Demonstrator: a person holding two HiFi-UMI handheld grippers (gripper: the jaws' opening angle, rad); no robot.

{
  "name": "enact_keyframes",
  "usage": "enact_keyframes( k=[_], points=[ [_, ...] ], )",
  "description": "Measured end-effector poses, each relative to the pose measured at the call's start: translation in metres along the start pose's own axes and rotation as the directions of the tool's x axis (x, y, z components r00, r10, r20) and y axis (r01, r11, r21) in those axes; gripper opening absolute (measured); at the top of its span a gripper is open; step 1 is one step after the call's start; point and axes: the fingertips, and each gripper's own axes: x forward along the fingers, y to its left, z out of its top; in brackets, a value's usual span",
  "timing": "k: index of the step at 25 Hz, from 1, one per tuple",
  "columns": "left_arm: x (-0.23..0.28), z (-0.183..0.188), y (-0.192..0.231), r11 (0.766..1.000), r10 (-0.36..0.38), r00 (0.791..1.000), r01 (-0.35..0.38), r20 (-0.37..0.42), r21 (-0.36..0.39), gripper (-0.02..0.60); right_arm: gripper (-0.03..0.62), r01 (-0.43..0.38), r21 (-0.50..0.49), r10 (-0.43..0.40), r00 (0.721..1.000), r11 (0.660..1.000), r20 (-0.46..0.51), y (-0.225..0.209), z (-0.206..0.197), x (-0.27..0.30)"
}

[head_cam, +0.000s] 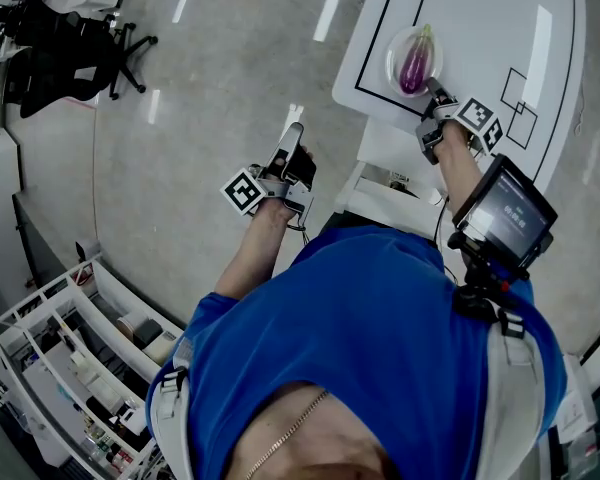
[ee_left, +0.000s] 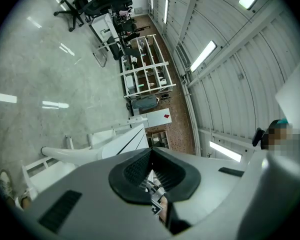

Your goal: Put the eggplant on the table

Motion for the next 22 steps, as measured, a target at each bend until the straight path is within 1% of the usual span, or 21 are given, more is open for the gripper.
enact_keyframes(
  k=[5, 9, 12, 16, 22],
  points=[
    [0.000, 0.001, -0.002, 1.000, -0.002, 1.000, 0.002, 0.001, 0.002, 0.008, 0.020, 0.055, -0.030, -0.055, 0.998, 0.998, 0.005, -0.002, 0.003, 0.001],
    [0.000, 0.002, -0.001, 1.000, -0.002, 1.000, 0.002, 0.005, 0.003, 0.008, 0.051, 0.087, -0.055, -0.086, 0.996, 0.995, 0.007, -0.003, 0.004, 0.001],
    [0.001, 0.003, 0.001, 1.000, 0.002, 1.000, -0.002, -0.003, 0.012, 0.008, 0.058, 0.120, -0.087, -0.120, 0.993, 0.989, 0.007, -0.007, 0.004, 0.001],
    [0.006, 0.004, 0.000, 1.000, 0.000, 1.000, 0.000, -0.009, 0.003, 0.008, 0.058, 0.165, -0.125, -0.165, 0.986, 0.978, 0.012, -0.009, 0.004, -0.001],
    [0.008, 0.004, -0.012, 1.000, -0.008, 0.999, 0.008, -0.044, 0.016, 0.008, 0.058, 0.185, -0.125, -0.182, 0.983, 0.975, 0.035, 0.000, 0.007, -0.020]
  ],
)
